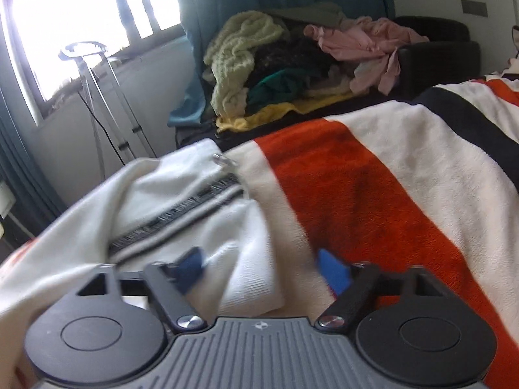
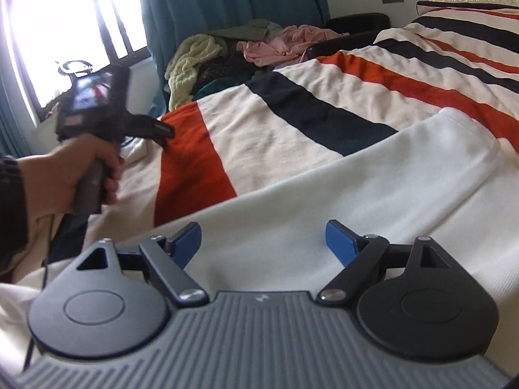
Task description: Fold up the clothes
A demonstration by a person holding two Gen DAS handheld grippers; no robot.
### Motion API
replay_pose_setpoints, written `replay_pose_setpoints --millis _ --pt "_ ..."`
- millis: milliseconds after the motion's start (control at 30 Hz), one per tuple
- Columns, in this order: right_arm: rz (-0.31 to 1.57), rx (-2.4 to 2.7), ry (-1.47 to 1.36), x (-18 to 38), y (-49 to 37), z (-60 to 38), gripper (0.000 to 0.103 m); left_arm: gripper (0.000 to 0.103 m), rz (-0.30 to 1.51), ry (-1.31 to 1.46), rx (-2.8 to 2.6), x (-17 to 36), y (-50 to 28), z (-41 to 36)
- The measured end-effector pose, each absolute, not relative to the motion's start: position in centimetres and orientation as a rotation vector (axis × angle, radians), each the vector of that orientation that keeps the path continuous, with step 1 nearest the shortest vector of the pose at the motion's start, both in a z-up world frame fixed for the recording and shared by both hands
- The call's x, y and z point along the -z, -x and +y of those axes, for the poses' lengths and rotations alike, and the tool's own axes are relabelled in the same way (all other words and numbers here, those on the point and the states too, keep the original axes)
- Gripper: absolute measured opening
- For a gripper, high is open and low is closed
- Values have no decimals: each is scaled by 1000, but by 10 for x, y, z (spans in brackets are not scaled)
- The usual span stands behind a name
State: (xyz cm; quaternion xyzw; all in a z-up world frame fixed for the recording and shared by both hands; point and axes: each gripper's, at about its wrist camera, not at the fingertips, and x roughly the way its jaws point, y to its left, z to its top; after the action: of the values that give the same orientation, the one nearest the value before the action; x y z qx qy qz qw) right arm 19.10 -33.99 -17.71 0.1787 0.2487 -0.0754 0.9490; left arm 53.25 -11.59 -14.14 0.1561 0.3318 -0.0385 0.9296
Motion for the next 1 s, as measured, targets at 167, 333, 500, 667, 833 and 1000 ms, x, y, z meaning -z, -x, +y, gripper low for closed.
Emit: replay_pose_setpoints --millis 167,333,500,667,833,1000 --pt "503 143 -375 178 -186 -342 85 15 709 -273 0 122 -525 -120" --pt "500 169 -382 173 -178 -349 85 13 650 -283 18 70 -490 -137" --pt "504 267 -450 167 -171 -375 85 12 586 -259 188 6 -432 -185" --pt "474 391 -581 165 -155 -411 85 0 519 -275 367 -22 -374 -253" --pt "453 463 -647 168 -147 -430 85 3 494 -241 492 -30 -332 -294" --pt "451 448 -637 171 -146 -431 85 30 512 -131 523 -25 -300 -260"
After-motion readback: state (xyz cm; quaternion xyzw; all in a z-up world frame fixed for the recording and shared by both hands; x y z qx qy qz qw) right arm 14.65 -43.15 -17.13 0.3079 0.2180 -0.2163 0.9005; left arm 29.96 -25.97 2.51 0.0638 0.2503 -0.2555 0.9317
